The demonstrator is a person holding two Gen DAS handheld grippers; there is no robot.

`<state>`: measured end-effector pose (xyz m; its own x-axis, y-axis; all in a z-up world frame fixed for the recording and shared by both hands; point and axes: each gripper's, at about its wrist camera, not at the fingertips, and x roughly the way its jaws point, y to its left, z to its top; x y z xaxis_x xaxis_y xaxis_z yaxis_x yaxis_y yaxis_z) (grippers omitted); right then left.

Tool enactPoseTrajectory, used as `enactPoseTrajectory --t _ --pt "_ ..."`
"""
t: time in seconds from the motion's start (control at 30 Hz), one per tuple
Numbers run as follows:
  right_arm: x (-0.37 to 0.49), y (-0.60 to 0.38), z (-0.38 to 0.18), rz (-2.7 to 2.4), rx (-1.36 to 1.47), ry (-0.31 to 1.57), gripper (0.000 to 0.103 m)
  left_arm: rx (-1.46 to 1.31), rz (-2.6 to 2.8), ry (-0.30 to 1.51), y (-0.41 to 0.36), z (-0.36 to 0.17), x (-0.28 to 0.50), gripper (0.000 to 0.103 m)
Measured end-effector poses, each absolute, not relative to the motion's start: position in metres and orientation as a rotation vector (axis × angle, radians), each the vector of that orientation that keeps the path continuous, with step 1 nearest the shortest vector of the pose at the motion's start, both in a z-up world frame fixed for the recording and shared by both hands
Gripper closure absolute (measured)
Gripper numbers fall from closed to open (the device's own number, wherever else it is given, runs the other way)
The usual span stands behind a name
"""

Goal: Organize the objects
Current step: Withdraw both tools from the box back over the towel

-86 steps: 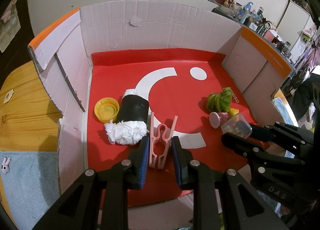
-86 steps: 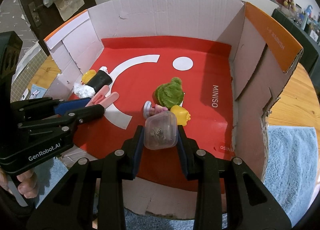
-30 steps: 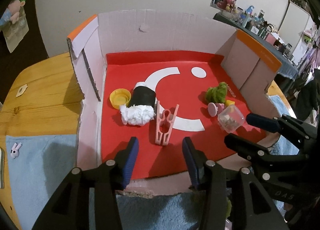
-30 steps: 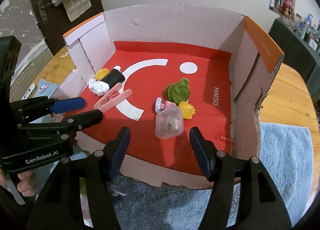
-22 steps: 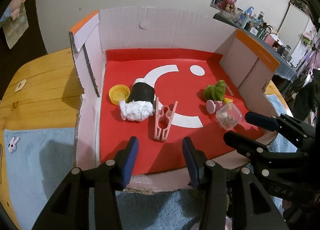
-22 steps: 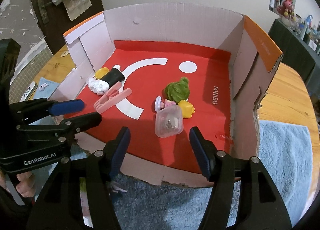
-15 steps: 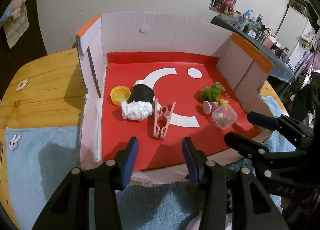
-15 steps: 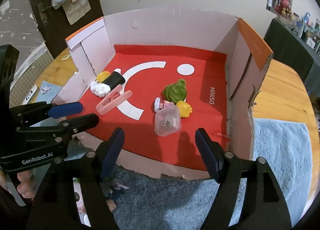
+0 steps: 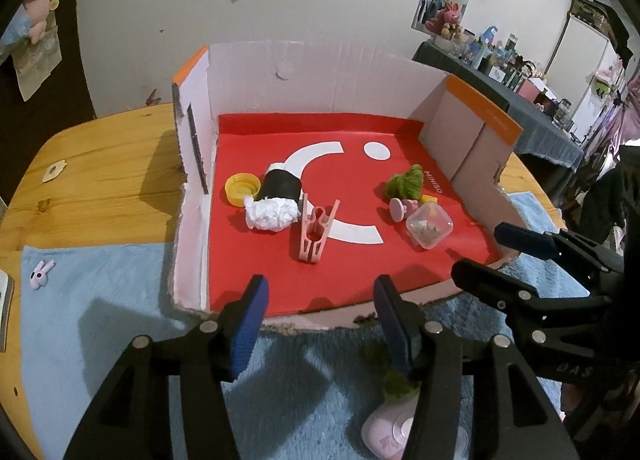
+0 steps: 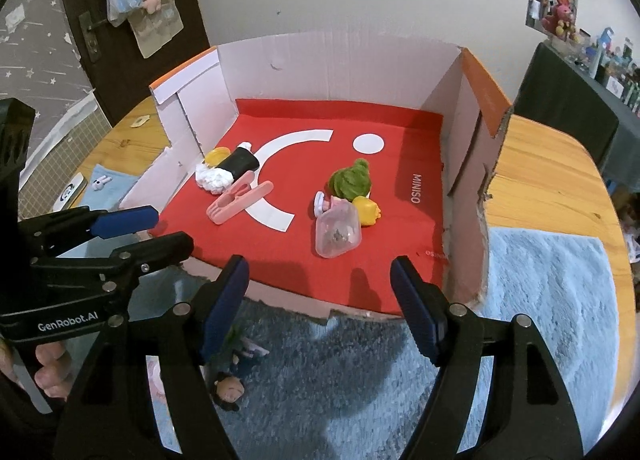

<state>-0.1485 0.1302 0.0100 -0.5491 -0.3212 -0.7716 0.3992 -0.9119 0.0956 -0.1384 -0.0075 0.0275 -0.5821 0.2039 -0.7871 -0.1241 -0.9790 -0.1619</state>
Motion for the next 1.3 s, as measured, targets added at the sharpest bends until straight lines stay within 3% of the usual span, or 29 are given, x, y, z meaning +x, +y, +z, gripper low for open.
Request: enactPoseTrajectory --t 0.3,0.6,0.7,1.3 --pt "-0.130 0.133 0.019 -2.479 1.160 0.132 0.027 -1.289 2.656 -0.132 -0.008 0.035 -0.120 0.034" --pt "-0.108 0.136 0.023 -2.497 1.143 0.133 0.026 -1.301 2.657 -0.158 -0.012 0.032 -0.102 0.033" --pt "-0.100 0.137 0.025 -2.499 1.135 0.131 0.025 -1.291 2.668 -0.161 -0.013 0.033 -0.095 0.026" --pt "-0.061 0.140 0.010 -2.502 1.149 0.148 0.025 -1.286 2.659 -0.145 -0.007 0.022 -0.059 0.025"
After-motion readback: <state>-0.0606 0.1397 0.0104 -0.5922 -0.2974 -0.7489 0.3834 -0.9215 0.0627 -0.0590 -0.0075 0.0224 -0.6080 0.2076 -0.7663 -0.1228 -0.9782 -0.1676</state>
